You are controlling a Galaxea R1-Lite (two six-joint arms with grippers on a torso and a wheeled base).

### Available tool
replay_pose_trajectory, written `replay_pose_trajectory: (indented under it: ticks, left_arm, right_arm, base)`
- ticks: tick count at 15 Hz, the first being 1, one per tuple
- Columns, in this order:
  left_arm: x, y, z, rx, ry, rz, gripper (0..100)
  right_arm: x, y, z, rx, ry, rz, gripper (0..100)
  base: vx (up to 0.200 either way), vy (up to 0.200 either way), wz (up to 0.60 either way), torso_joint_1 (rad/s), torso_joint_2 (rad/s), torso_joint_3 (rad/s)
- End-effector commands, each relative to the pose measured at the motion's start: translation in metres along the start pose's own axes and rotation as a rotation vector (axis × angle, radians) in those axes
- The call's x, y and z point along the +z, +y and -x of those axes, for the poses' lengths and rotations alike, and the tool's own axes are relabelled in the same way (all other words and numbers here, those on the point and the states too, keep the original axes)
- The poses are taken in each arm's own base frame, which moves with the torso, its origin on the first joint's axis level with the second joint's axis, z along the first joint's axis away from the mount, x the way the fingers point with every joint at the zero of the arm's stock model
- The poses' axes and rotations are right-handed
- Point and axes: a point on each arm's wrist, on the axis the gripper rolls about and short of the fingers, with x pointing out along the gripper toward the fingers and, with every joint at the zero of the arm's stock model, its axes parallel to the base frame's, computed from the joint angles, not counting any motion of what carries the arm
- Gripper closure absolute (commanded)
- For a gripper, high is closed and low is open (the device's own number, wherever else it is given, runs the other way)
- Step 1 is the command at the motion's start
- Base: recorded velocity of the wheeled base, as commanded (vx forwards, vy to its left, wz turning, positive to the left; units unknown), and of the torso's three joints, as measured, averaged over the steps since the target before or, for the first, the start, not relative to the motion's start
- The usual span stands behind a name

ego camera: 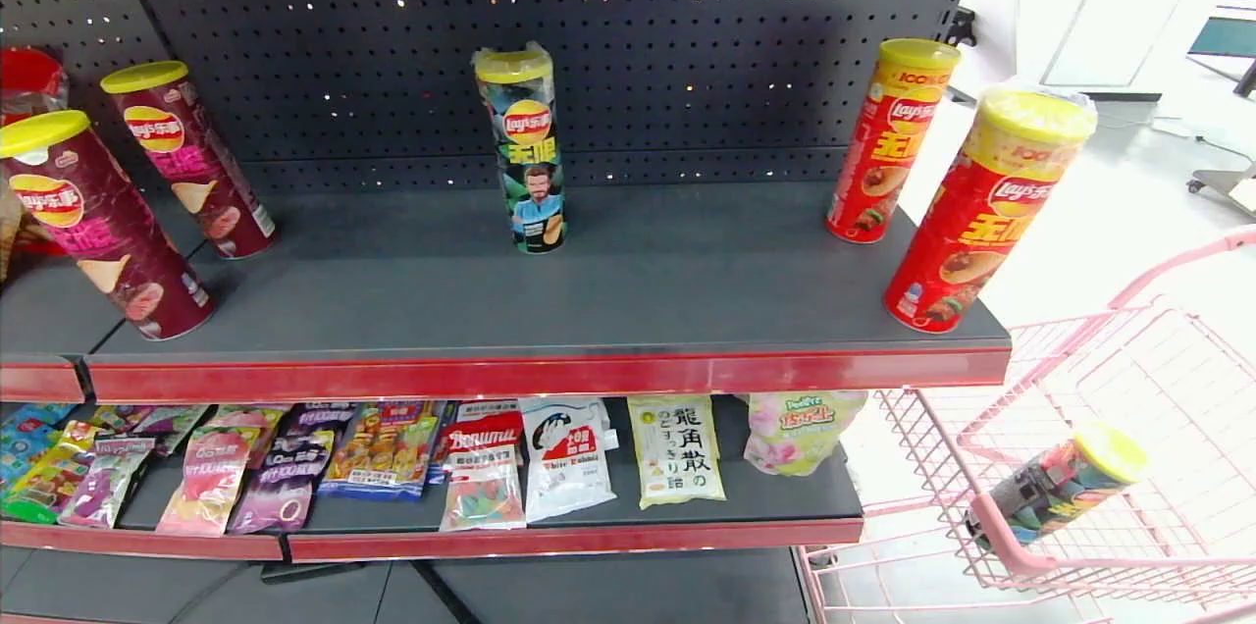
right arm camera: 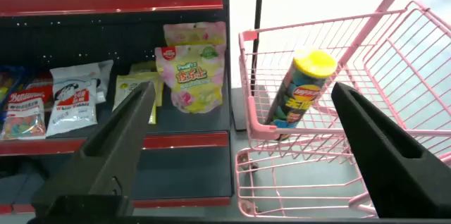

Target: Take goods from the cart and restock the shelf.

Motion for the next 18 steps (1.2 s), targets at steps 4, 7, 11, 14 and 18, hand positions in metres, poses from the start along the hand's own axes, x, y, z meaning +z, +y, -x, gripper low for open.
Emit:
replay_pose_trajectory:
  ticks: [4, 7, 11, 14, 18]
  left_arm:
    - [0.0000, 0.0000, -0.0001, 0.002, 0.002, 0.000, 0]
    - [0.0000, 0.0000, -0.0001, 0.002, 0.002, 0.000, 0]
    - [0.0000, 0.0000, -0.0001, 0.002, 0.002, 0.000, 0]
    - [0.0000, 0.0000, -0.0001, 0.002, 0.002, 0.000, 0]
    - [0.0000, 0.0000, -0.0001, 0.002, 0.002, 0.000, 0]
  right_arm:
    - [0.0000, 0.0000, 0.0000, 0.000, 0.000, 0.000, 0]
    - [0.0000, -0.0001, 0.0000, 0.000, 0.000, 0.000, 0]
    - [0.0002, -0.0001, 0.0000, -0.001, -0.001, -0.001, 0]
    - [0.0000, -0.0001, 0.0000, -0.003, 0.000, -0.001, 0]
    - [0.0000, 0.0000, 0.0000, -0.001, 0.000, 0.000, 0]
  base:
    - [0.000, -0.200, 0.00, 0.005, 0.01, 0.005]
    - [0.000, -0.133, 0.00, 0.002, 0.00, 0.003]
    - [0.000, 0.000, -0.45, 0.003, 0.00, 0.002]
    - [0.000, 0.000, -0.60, 0.004, 0.00, -0.001]
    - [0.000, 0.000, -0.45, 0.002, 0.00, -0.001]
